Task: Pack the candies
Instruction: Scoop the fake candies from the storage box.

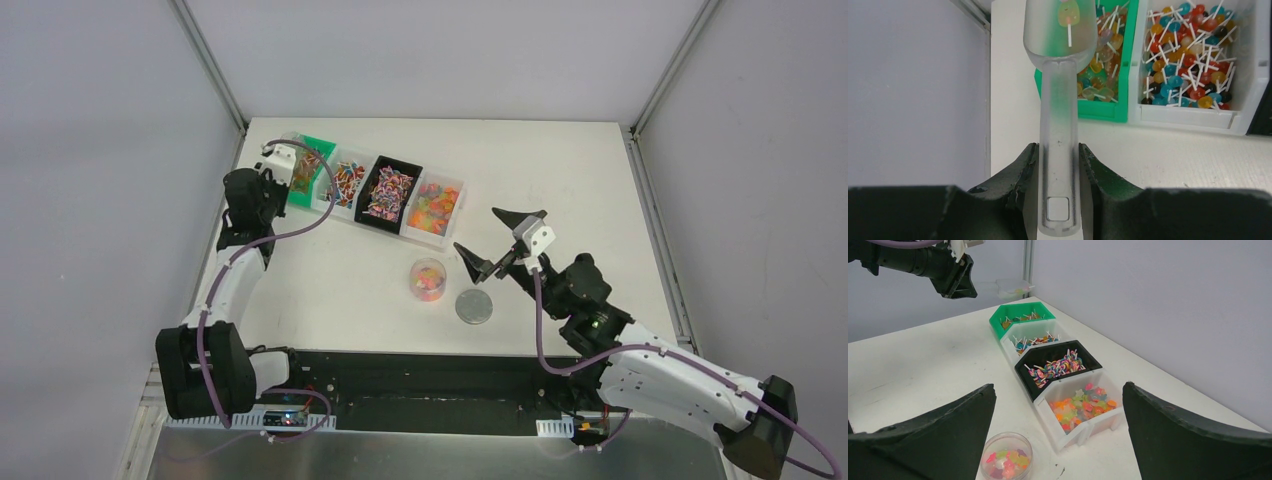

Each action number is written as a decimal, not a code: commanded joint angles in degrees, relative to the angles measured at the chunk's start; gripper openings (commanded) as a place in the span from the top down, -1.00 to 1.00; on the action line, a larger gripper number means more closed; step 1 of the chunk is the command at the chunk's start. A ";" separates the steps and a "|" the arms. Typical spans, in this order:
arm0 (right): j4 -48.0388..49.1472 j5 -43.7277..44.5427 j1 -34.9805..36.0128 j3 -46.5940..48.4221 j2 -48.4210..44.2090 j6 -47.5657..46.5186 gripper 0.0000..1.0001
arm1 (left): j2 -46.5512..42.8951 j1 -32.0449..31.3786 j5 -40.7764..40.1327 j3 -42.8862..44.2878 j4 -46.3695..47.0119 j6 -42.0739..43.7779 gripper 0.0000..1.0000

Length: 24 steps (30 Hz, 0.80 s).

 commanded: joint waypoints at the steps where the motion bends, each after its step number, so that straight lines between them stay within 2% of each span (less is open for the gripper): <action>1: 0.69 0.95 0.27 2.93 -1.34 0.04 -1.00 | -3.54 0.70 5.14 0.72 5.12 -1.78 1.00; 6: 0.17 2.17 0.22 3.18 -2.00 -0.49 -1.00 | -5.68 0.75 10.27 1.91 3.67 -2.62 1.00; 13: -0.54 3.19 0.22 4.04 -2.01 -1.60 -1.00 | -8.85 0.62 22.18 4.31 -0.01 -4.07 1.00; 24: -2.55 6.60 0.22 4.32 -4.11 -3.41 -1.00 | -10.37 -0.97 32.08 9.77 -10.10 -4.07 1.00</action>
